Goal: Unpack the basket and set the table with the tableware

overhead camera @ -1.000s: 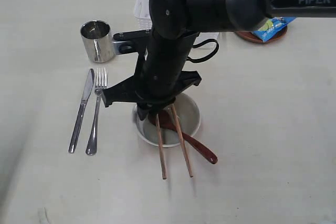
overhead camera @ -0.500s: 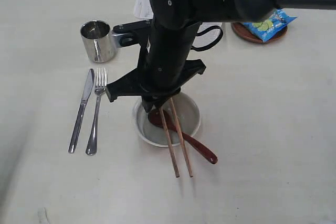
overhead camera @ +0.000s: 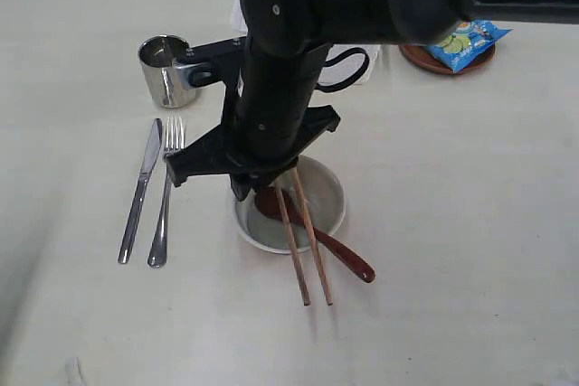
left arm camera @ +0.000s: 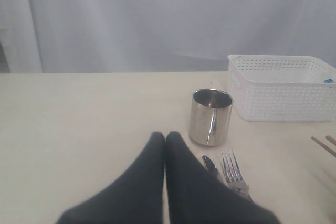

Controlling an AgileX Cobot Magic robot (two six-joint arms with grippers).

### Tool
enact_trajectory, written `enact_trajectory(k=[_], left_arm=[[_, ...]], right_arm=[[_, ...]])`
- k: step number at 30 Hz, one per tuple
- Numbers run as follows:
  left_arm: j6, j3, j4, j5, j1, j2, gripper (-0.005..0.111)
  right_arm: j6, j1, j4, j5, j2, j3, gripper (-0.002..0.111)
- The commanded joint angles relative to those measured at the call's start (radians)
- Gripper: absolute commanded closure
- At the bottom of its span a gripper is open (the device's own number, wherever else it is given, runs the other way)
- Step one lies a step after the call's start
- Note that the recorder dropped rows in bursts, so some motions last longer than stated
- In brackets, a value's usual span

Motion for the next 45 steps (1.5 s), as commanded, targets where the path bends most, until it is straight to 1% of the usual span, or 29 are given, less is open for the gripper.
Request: enact_trajectory(k=[1,16,22,25,29,32,40,45], left_arm=[[0.0,0.003,-0.005,-0.006,-0.001,-0.004,0.107],[0.0,0.003,-0.005,-0.006,-0.001,-0.004,0.107],[0.0,0.003,-0.003,-0.006,-0.001,-0.004,0.107],[0.0,0.003,-0.003,-0.006,-0.001,-0.004,0.107],[0.0,0.003,-0.003,-0.006,-0.001,-0.004,0.107],[0.0,0.003,-0.003,-0.006,-0.001,-0.004,0.107],[0.0,0.003,-0.003,-0.006,-0.001,-0.004,0.107],[0.0,0.003,-0.003,-0.006,-0.001,-0.004,0.107]], right_arm=[[-0.007,0.0,-0.004,-0.019,0.018,-0.006,0.089],[0.025,0.0,-0.017,-0.025,0.079,-0.006,0.089],[0.079,0.0,-0.084,-0.014,0.079,-0.006,0.089],[0.11,0.0,-0.124,-0.002,0.07,-0.006,0.089],[0.128,0.0,-0.128,-0.001,0.064,-0.006,0.089],[0.167,0.0,-0.174,0.015,0.064,-0.006,0.089],[0.184,0.0,-0.179,0.017,0.057,-0.006,0.089],[0.172,0.0,-0.174,0.013,-0.02,-0.006,0.089]])
